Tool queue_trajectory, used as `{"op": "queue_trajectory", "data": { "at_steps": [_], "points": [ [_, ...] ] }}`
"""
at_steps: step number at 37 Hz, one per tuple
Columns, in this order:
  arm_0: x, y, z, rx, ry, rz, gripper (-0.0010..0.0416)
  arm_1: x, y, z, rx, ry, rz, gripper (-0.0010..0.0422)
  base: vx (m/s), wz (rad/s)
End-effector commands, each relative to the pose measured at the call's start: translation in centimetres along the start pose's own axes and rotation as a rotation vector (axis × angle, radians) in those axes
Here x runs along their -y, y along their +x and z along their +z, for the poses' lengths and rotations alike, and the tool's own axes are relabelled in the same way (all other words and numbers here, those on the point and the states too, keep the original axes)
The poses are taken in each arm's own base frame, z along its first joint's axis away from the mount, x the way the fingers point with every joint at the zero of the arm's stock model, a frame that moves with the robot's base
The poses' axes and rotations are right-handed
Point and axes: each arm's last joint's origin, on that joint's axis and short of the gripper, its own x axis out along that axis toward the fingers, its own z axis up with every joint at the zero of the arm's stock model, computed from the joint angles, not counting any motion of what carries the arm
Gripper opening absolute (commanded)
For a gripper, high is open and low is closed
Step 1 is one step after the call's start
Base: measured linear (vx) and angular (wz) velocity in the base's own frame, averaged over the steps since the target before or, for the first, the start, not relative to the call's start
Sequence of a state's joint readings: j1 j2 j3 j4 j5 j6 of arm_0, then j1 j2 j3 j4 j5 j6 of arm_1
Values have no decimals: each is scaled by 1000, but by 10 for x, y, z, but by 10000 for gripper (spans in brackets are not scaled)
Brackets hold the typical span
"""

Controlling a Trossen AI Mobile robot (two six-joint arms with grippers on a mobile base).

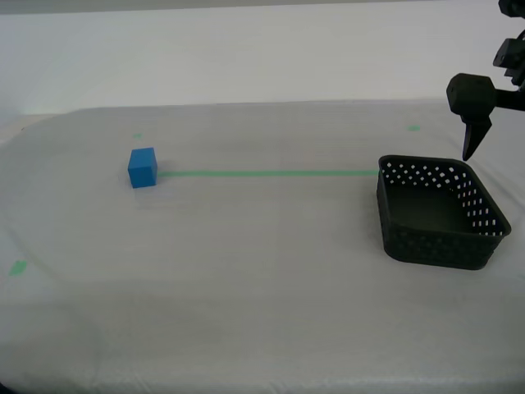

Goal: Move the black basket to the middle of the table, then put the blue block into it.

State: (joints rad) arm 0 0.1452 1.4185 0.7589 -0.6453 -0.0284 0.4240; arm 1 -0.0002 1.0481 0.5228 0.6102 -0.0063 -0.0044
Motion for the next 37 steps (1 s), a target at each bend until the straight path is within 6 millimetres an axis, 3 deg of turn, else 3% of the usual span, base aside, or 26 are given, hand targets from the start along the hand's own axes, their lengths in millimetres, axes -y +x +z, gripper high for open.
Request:
{"op": "queue_trajectory", "data": {
  "at_steps": [1, 20, 37],
  "points": [
    [2, 6, -4, 11, 17, -3, 399, 0, 0, 1, 6, 2, 0, 0, 0, 0],
    [1, 14, -7, 82, 1, -40, 399, 0, 0, 1, 6, 2, 0, 0, 0, 0],
    [-11, 55, 2, -42, -30, -80, 398, 0, 0, 1, 6, 2, 1, 0, 0, 0]
  ]
}}
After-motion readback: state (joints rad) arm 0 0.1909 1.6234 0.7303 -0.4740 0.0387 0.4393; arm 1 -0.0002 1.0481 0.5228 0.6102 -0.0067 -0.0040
